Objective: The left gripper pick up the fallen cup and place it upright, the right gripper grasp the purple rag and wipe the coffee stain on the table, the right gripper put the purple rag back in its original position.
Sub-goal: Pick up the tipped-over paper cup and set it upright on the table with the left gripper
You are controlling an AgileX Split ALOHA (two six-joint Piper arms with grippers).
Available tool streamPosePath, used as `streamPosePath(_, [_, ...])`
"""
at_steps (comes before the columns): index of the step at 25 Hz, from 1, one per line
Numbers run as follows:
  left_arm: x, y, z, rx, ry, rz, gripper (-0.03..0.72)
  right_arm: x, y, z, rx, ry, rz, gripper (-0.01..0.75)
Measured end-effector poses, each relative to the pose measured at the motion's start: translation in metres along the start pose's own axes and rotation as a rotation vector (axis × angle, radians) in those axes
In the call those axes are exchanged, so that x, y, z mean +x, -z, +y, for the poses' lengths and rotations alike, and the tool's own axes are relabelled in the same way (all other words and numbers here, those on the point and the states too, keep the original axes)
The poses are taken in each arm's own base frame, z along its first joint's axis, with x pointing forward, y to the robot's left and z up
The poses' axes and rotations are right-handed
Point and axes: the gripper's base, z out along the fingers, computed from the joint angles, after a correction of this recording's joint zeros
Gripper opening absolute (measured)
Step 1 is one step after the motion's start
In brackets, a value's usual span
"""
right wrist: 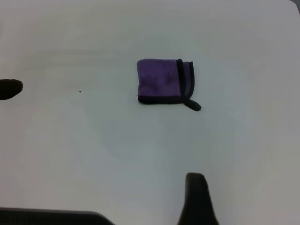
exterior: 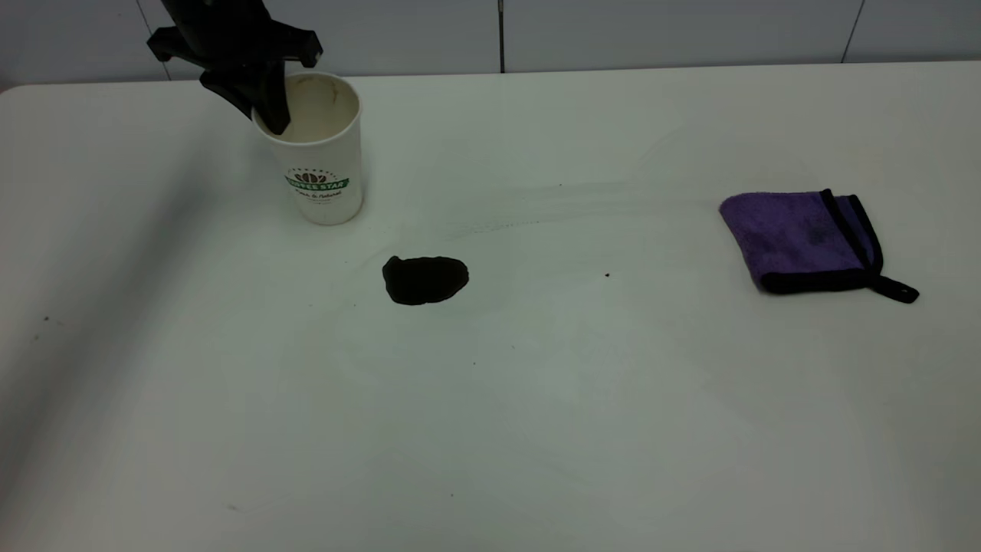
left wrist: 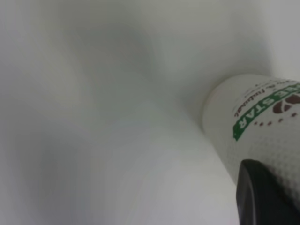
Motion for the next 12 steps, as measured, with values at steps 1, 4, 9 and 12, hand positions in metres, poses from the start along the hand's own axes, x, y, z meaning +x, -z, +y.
streamPosePath(1, [0.000, -0.001, 0.000, 0.004, 0.004, -0.004, 0.052, 0.000, 0.000, 0.000, 0.000, 0.000, 0.000, 0.580])
streamPosePath(4, [0.000, -0.006, 0.000, 0.010, 0.009, -0.006, 0.125, 0.000, 0.000, 0.000, 0.000, 0.000, 0.000, 0.580])
streamPosePath(9, [-0.002, -0.004, -0.001, 0.014, 0.011, -0.017, 0.356, 0.000, 0.000, 0.000, 0.000, 0.000, 0.000, 0.580])
streamPosePath(12, [-0.008, 0.018, -0.003, 0.018, 0.005, -0.035, 0.523, 0.000, 0.000, 0.000, 0.000, 0.000, 0.000, 0.580])
